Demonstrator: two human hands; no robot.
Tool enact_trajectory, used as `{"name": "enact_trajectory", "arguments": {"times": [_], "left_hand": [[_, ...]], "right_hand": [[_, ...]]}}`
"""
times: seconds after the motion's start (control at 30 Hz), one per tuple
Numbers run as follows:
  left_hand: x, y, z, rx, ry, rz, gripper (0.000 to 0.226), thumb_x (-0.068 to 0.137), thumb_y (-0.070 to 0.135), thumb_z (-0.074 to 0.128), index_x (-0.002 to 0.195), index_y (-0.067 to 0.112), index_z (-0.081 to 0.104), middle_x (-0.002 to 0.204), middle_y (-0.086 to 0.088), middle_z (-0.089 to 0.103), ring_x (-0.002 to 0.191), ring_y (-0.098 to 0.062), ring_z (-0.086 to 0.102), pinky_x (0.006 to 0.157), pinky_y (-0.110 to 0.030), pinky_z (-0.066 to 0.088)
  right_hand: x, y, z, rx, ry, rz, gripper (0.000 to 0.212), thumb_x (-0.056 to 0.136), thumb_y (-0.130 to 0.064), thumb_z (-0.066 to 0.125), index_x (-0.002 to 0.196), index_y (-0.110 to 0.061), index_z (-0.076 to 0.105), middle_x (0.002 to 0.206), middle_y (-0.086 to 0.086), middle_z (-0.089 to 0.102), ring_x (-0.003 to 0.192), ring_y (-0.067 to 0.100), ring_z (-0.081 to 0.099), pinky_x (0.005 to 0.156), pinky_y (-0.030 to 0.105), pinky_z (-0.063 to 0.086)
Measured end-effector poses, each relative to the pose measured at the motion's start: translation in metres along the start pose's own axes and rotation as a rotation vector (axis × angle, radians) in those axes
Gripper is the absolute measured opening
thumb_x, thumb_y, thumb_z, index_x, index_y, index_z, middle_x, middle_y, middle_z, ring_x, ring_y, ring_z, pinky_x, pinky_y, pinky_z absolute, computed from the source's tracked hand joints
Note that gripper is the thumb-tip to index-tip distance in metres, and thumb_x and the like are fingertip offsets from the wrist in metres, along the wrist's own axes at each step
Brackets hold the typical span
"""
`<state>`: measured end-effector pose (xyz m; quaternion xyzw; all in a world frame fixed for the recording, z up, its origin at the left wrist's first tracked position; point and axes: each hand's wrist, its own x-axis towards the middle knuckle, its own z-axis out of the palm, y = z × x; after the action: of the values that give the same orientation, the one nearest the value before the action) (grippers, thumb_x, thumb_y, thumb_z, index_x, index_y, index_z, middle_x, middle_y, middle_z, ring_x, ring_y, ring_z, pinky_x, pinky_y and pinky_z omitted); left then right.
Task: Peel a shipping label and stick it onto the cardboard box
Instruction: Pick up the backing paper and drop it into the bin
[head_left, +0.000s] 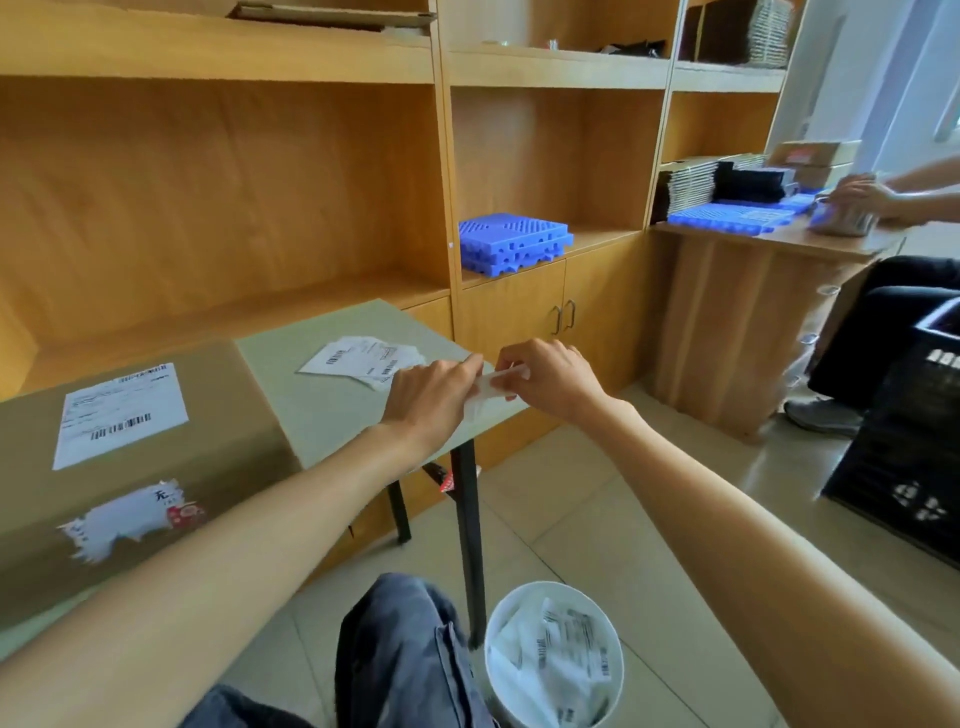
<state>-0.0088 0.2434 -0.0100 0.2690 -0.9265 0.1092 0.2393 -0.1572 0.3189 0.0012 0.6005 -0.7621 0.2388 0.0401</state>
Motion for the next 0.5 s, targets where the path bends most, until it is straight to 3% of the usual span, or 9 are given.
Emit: {"name": "enact_trajectory", "arguments": {"times": [0.1, 0.23, 0.33, 0.5], "left_hand": [[-0.011, 0.037, 0.026, -0.078, -0.032, 0.049, 0.003, 0.098, 0.019, 0.051, 0.095, 0.02, 0.049, 0.084, -0.002, 0.067, 0.069, -0.029, 0.064, 0.057, -0.037, 0.051], [-0.031, 0.071, 0.062, -0.14, -0.055, 0.121, 0.01, 0.099, 0.027, 0.046, 0.099, 0.021, 0.053, 0.092, 0.0, 0.07, 0.076, -0.027, 0.068, 0.053, -0.028, 0.038], [-0.045, 0.088, 0.09, -0.188, -0.127, 0.133, 0.013, 0.1, 0.027, 0.042, 0.102, 0.019, 0.052, 0.094, -0.002, 0.07, 0.08, -0.032, 0.068, 0.058, -0.033, 0.046], [-0.065, 0.104, 0.134, -0.154, -0.199, 0.108, 0.023, 0.097, 0.023, 0.04, 0.117, 0.021, 0.053, 0.102, -0.001, 0.07, 0.087, -0.033, 0.068, 0.061, -0.035, 0.042]], "right_hand": [[-0.036, 0.033, 0.005, -0.029, -0.04, 0.056, 0.011, 0.092, -0.031, 0.062, 0.095, -0.022, 0.069, 0.082, -0.009, 0.056, 0.082, 0.019, 0.056, 0.077, 0.031, 0.033], [-0.075, 0.066, 0.018, -0.02, -0.127, 0.126, 0.012, 0.09, -0.035, 0.062, 0.08, -0.029, 0.06, 0.082, -0.007, 0.06, 0.082, 0.022, 0.057, 0.081, 0.037, 0.039], [-0.096, 0.087, 0.039, 0.007, -0.186, 0.172, 0.014, 0.09, -0.035, 0.061, 0.09, -0.023, 0.068, 0.093, -0.002, 0.069, 0.09, 0.024, 0.061, 0.081, 0.037, 0.038], [-0.115, 0.113, 0.074, 0.027, -0.269, 0.228, 0.011, 0.088, -0.034, 0.06, 0.087, -0.026, 0.068, 0.094, 0.0, 0.07, 0.094, 0.027, 0.061, 0.082, 0.036, 0.039]]}}
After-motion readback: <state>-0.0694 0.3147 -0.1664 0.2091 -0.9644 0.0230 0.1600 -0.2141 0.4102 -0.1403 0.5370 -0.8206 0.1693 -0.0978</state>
